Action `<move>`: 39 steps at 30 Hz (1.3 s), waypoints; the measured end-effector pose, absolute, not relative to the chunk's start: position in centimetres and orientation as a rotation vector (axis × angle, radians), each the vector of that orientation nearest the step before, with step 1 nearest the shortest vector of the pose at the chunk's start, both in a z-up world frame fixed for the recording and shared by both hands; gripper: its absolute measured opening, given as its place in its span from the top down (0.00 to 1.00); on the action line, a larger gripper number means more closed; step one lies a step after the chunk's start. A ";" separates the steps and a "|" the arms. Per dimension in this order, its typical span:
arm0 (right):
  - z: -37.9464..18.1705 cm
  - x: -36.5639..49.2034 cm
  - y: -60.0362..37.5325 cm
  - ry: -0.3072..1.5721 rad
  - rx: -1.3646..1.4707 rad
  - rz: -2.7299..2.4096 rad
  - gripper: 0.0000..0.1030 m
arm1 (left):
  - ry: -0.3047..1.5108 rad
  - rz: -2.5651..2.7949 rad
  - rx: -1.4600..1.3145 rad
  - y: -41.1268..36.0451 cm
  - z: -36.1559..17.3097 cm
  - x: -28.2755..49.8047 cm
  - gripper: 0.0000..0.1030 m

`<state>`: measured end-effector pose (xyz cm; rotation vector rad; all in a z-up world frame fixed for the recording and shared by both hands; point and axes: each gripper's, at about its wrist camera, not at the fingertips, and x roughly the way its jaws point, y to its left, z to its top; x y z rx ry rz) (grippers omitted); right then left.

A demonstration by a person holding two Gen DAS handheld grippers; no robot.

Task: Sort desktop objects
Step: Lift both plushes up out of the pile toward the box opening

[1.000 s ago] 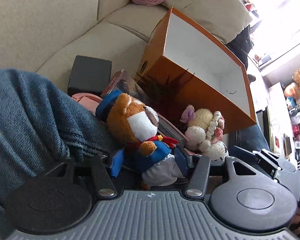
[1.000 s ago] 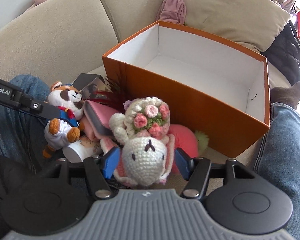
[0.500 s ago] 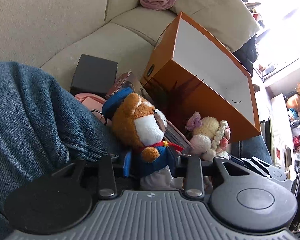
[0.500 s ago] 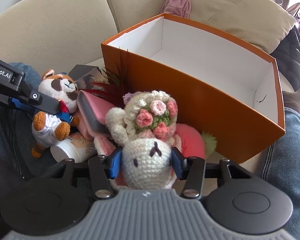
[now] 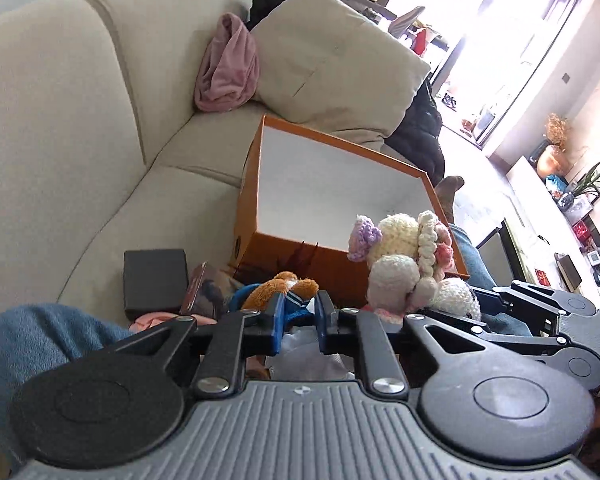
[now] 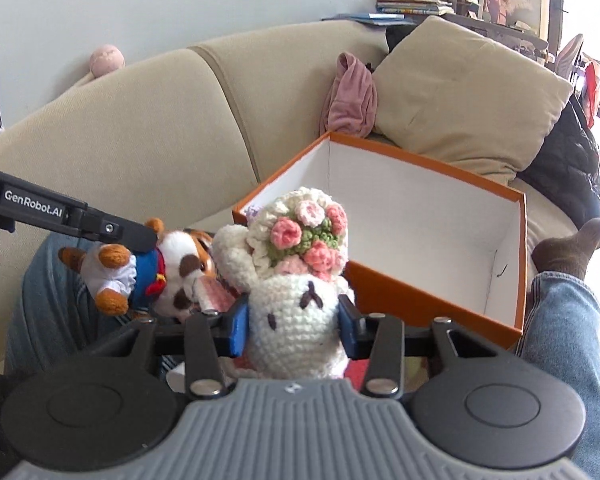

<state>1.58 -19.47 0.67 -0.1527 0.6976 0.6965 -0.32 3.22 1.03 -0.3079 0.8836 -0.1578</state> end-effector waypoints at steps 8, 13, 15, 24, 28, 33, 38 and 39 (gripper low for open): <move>2.6 2.3 -18.3 0.645 -0.140 0.695 0.55 | 0.865 -0.192 -0.285 3.5 1.9 1.5 0.99; 1.2 2.4 -17.6 0.682 -0.172 0.684 0.55 | 0.947 -0.172 -0.315 4.9 0.3 1.4 0.93; 0.0 2.6 -17.6 0.725 -0.169 0.674 0.55 | 0.974 -0.161 -0.336 5.4 -0.7 1.1 0.68; -3.4 2.7 -18.6 0.835 -0.107 0.621 0.55 | 1.124 -0.142 -0.373 5.9 -4.8 0.6 0.35; -4.0 2.6 -18.6 0.854 -0.096 0.628 0.55 | 1.133 -0.126 -0.313 4.5 -6.3 0.7 0.34; -4.2 2.3 -19.0 0.857 -0.081 0.620 0.55 | 1.131 -0.122 -0.203 2.7 -6.8 0.9 0.36; -4.3 2.2 -19.3 0.860 -0.066 0.614 0.55 | 1.092 -0.098 -0.160 2.1 -6.8 0.2 0.48; -4.3 2.1 -19.5 0.858 -0.063 0.614 0.55 | 1.087 -0.097 -0.183 2.6 -6.5 0.0 0.50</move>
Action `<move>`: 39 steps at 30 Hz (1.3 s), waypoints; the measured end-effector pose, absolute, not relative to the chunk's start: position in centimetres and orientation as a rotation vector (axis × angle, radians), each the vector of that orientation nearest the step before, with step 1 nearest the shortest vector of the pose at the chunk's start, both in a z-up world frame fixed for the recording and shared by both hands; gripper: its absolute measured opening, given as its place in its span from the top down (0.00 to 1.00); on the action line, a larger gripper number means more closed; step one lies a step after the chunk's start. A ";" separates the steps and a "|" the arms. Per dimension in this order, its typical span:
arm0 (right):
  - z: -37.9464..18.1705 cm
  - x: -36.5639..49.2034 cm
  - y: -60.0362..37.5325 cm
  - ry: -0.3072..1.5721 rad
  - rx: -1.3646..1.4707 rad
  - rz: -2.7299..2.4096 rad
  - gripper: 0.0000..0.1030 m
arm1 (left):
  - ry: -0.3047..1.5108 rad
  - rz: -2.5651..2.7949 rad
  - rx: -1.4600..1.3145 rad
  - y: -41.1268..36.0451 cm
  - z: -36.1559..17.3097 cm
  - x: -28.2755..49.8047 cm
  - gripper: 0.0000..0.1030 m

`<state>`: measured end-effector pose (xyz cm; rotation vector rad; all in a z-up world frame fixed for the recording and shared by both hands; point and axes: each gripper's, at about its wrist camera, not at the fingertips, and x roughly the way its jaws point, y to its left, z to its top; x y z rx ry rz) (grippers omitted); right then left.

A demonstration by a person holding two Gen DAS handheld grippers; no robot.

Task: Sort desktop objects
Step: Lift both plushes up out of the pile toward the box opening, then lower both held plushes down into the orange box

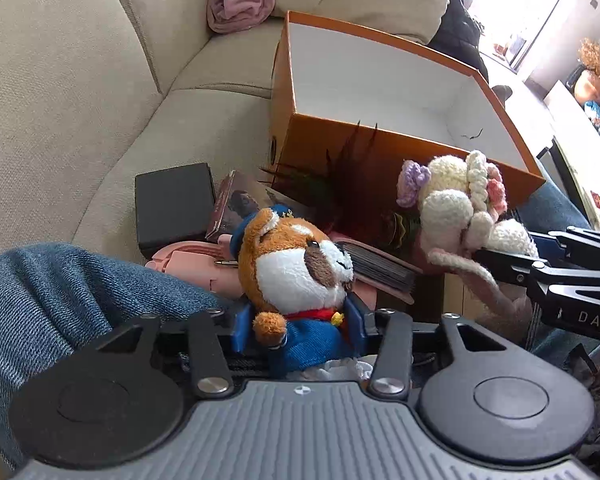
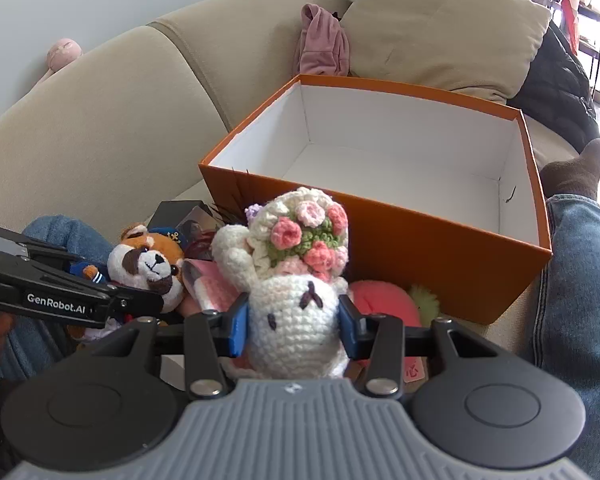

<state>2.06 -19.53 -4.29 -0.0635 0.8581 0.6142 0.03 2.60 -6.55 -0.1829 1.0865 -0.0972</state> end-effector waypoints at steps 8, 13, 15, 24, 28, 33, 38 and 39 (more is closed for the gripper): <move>-3.0 2.2 -20.8 0.821 -0.025 0.607 0.55 | 0.963 -0.093 -0.228 5.1 -1.4 -1.2 0.51; -0.9 2.7 -21.2 0.761 -0.021 0.615 0.55 | 0.902 -0.141 -0.252 5.8 1.7 -0.7 0.50; -0.2 2.9 -21.3 0.742 -0.022 0.616 0.55 | 0.890 -0.159 -0.257 5.8 2.4 -0.5 0.50; 1.7 5.9 -21.0 0.674 -0.010 0.595 0.55 | 0.792 -0.218 -0.185 3.4 5.4 3.7 0.50; 2.0 8.3 -20.7 0.665 0.003 0.586 0.55 | 0.790 -0.264 -0.163 1.8 5.3 6.9 0.50; 0.5 12.8 -19.6 0.732 0.025 0.567 0.55 | 0.864 -0.293 -0.098 -0.1 2.4 12.5 0.50; -2.7 17.5 -17.7 0.831 0.027 0.528 0.55 | 0.952 -0.286 0.008 -1.6 -1.6 17.4 0.50; -3.2 18.3 -17.2 0.845 0.024 0.517 0.55 | 0.971 -0.283 0.032 -1.9 -2.4 18.3 0.50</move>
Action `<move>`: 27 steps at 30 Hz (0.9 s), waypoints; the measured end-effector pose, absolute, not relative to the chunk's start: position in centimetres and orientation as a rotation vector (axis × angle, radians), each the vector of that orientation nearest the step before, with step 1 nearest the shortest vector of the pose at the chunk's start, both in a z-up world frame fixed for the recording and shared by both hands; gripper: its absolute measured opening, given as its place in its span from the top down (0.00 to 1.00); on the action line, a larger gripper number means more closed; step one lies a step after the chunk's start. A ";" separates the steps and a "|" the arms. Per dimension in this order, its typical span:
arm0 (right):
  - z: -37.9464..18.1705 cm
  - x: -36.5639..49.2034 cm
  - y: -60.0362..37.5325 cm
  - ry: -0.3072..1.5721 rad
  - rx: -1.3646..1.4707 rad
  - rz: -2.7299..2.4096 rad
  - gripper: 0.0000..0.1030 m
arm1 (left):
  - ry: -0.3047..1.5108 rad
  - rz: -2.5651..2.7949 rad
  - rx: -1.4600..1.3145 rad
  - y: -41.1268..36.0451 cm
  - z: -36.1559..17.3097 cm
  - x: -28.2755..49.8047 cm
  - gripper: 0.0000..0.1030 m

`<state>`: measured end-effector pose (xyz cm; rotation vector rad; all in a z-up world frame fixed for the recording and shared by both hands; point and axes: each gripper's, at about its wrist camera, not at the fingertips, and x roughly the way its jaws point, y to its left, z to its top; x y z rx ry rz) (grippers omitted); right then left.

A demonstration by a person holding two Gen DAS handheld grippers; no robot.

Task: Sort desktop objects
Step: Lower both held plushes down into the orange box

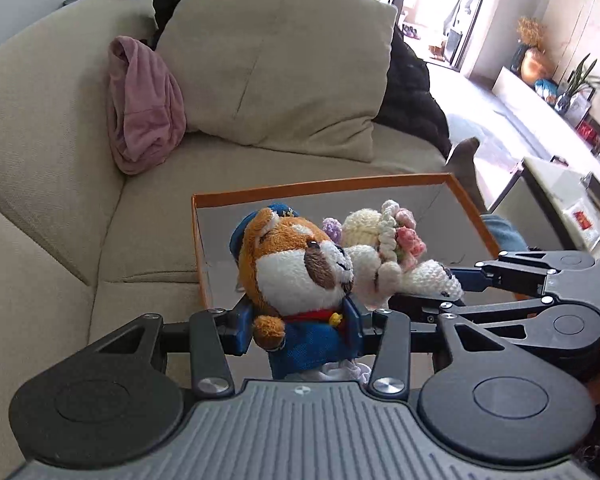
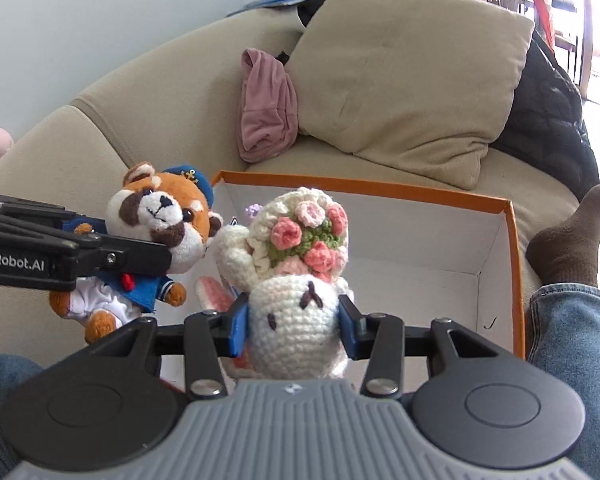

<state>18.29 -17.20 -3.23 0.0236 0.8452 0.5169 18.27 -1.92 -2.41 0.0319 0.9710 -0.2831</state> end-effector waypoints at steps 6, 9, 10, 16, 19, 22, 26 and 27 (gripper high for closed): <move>-6.2 21.4 -16.0 0.931 0.053 0.503 0.55 | 1.058 -0.258 0.112 -2.8 -6.3 21.0 0.50; -7.0 22.4 -15.4 0.950 0.048 0.495 0.55 | 1.054 -0.239 0.155 -3.3 -7.2 21.6 0.50; -7.2 22.7 -15.2 0.958 0.045 0.492 0.55 | 1.056 -0.234 0.177 -3.6 -7.5 21.8 0.50; -8.2 24.3 -14.5 1.043 0.051 0.482 0.55 | 1.045 -0.193 0.315 -4.5 -8.2 22.2 0.48; -8.7 25.0 -14.4 1.105 0.058 0.489 0.54 | 1.041 -0.177 0.373 -4.8 -8.7 22.4 0.48; -8.9 25.5 -14.6 1.146 0.054 0.500 0.51 | 1.045 -0.193 0.383 -4.5 -9.0 22.6 0.46; -8.8 25.6 -14.3 1.149 0.018 0.508 0.50 | 1.044 -0.202 0.386 -4.5 -8.8 22.7 0.45; -8.8 25.7 -14.2 1.148 0.011 0.508 0.49 | 1.044 -0.205 0.384 -4.5 -8.7 22.7 0.45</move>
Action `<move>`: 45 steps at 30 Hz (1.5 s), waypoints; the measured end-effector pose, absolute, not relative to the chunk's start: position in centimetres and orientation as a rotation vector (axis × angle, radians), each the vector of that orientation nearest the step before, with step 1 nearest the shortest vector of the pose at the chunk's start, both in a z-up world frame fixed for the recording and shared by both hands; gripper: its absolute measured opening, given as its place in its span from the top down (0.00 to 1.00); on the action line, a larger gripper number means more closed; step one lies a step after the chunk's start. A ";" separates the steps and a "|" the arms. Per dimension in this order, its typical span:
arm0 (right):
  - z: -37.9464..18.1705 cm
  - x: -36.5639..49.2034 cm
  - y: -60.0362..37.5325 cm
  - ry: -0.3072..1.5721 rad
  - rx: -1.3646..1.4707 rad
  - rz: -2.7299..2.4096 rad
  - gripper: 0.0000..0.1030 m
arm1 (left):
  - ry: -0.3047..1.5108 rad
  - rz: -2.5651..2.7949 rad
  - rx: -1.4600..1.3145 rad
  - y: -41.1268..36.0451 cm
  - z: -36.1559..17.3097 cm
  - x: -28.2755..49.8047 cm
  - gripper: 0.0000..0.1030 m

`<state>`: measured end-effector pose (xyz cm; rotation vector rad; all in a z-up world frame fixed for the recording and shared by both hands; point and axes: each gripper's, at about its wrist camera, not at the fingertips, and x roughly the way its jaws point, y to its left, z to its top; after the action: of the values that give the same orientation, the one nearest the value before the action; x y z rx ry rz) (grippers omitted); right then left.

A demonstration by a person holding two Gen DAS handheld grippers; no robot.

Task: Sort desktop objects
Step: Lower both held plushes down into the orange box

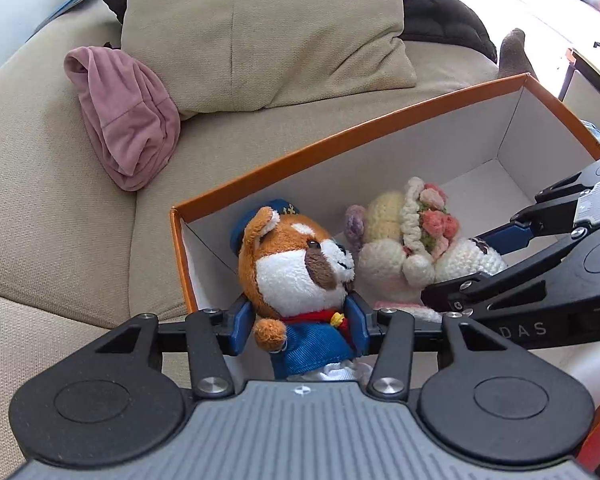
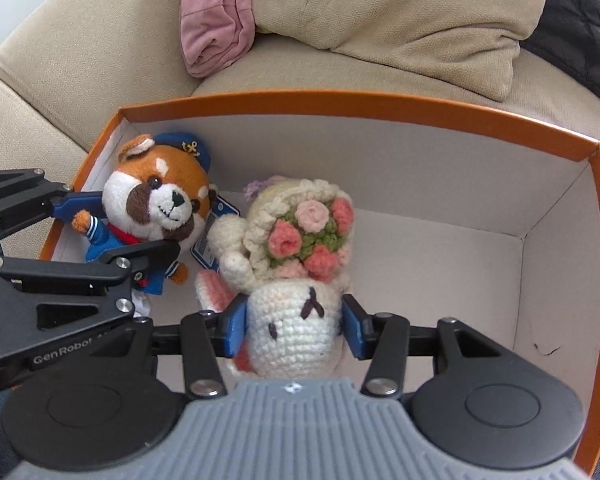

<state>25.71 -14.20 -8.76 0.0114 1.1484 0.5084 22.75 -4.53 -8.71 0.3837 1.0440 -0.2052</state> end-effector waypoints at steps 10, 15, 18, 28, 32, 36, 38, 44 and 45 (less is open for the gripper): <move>-8.3 25.5 -14.2 1.122 -0.092 0.508 0.44 | 1.031 -0.223 0.406 -4.9 -8.4 22.8 0.40; -8.4 25.8 -14.3 1.119 -0.088 0.512 0.45 | 0.986 -0.246 0.340 -4.0 -6.5 21.7 0.40; -8.7 26.2 -14.3 1.132 -0.079 0.513 0.47 | 0.929 -0.225 0.271 -2.6 -4.4 20.5 0.40; -9.7 27.6 -14.1 1.184 0.037 0.483 0.52 | 0.952 -0.192 -0.077 4.5 -4.5 19.6 0.61; -9.7 27.6 -12.9 1.188 0.044 0.501 0.55 | 0.960 -0.241 -0.117 4.7 -5.6 20.0 0.74; -10.0 27.8 -11.4 1.196 0.055 0.524 0.58 | 0.949 -0.249 -0.129 4.8 -6.2 19.7 0.76; -10.2 27.9 -11.0 1.220 0.092 0.541 0.59 | 0.944 -0.255 -0.136 4.9 -6.3 19.6 0.76; -10.4 28.2 -10.3 1.236 0.123 0.515 0.59 | 0.933 -0.253 -0.129 4.8 -6.4 19.4 0.76; -10.5 28.2 -10.1 1.236 0.116 0.512 0.59 | 0.933 -0.253 -0.129 4.8 -6.4 19.4 0.76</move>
<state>28.18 -10.13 -10.49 0.1160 1.2360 0.5123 19.44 4.81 -6.44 -0.1293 0.9329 -0.2531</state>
